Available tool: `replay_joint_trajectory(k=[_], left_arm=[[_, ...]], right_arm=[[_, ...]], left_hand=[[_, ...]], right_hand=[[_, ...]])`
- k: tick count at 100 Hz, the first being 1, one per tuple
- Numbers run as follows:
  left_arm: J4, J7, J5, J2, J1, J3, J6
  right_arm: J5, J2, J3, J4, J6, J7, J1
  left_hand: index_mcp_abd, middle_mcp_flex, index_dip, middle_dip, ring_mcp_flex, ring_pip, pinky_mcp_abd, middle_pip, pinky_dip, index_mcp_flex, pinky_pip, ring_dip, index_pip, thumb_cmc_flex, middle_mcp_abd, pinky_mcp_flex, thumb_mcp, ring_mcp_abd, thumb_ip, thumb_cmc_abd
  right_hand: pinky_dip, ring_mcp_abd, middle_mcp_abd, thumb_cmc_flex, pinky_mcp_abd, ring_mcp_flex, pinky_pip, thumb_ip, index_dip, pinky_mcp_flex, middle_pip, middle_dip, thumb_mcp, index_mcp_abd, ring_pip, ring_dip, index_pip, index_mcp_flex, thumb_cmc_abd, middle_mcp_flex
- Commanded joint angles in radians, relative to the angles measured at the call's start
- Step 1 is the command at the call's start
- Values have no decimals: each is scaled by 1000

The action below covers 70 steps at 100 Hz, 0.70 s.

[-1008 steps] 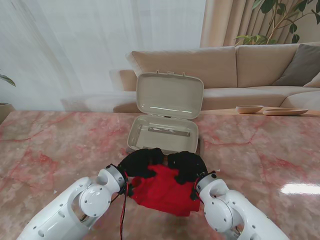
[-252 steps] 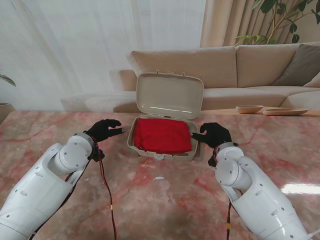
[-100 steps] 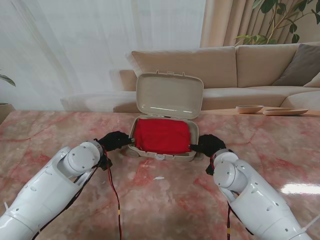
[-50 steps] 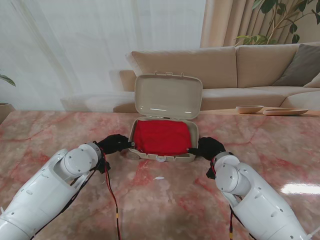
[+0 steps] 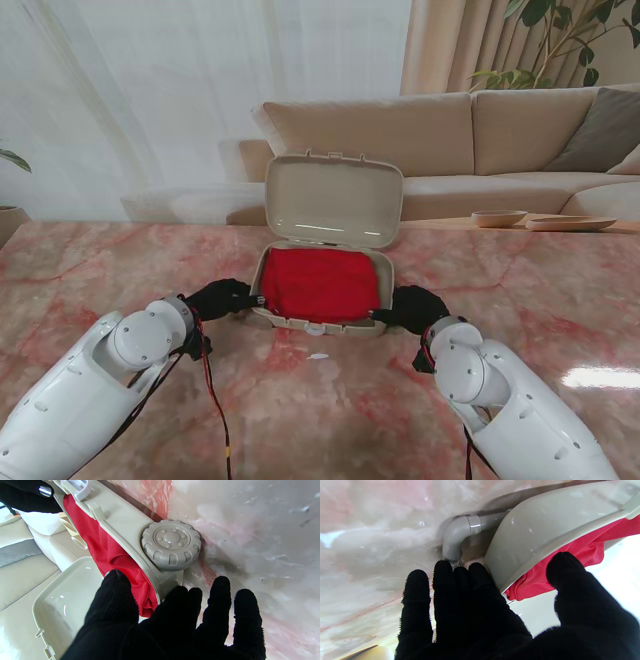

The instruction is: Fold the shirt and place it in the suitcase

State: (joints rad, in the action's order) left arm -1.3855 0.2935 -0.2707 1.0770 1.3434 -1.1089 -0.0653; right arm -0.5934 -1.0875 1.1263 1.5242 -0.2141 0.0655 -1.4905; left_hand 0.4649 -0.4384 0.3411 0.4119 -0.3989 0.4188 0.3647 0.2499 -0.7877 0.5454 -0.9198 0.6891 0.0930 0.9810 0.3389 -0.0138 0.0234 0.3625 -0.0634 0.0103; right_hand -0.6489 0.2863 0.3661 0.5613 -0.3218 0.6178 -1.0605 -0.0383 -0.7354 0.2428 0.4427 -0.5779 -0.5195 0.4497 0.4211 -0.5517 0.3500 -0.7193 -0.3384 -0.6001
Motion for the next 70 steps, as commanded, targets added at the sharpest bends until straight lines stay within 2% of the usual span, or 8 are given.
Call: replay_joint_trajectory(k=[1, 31, 70], left_arm=[[-27, 20, 0, 6, 36, 9, 17], [-100, 49, -16, -9, 116, -37, 39], [-183, 60, -53, -21, 217, -109, 63]], right_arm=[[0, -7, -6, 36, 19, 31, -32], [8, -3, 31, 111, 23, 43, -117], [-49, 3, 66, 220, 46, 31, -236]], left_hand=[[-199, 5, 25, -8, 37, -35, 20, -10, -13, 50, 11, 6, 79, -23, -51, 18, 25, 25, 0, -54], [-201, 3, 25, -8, 38, -37, 22, -13, -14, 49, 14, 5, 78, -29, -50, 20, 26, 28, -1, -58], [-200, -1, 26, -7, 37, -37, 24, -13, -16, 53, 15, 5, 78, -30, -50, 21, 26, 29, -1, -57]], right_hand=[[-28, 19, -32, 5, -14, -1, -9, 29, -12, -2, -9, 7, 22, -241, -8, -11, 10, -16, 18, -12], [-24, 17, -36, 12, -15, -7, 2, 32, -10, -8, -27, 14, 36, -243, -28, -3, 6, -10, 18, -2], [-24, 19, -35, 10, -19, 4, 2, 34, -8, 2, -33, 14, 38, -244, -30, -3, 8, -16, 17, -12]])
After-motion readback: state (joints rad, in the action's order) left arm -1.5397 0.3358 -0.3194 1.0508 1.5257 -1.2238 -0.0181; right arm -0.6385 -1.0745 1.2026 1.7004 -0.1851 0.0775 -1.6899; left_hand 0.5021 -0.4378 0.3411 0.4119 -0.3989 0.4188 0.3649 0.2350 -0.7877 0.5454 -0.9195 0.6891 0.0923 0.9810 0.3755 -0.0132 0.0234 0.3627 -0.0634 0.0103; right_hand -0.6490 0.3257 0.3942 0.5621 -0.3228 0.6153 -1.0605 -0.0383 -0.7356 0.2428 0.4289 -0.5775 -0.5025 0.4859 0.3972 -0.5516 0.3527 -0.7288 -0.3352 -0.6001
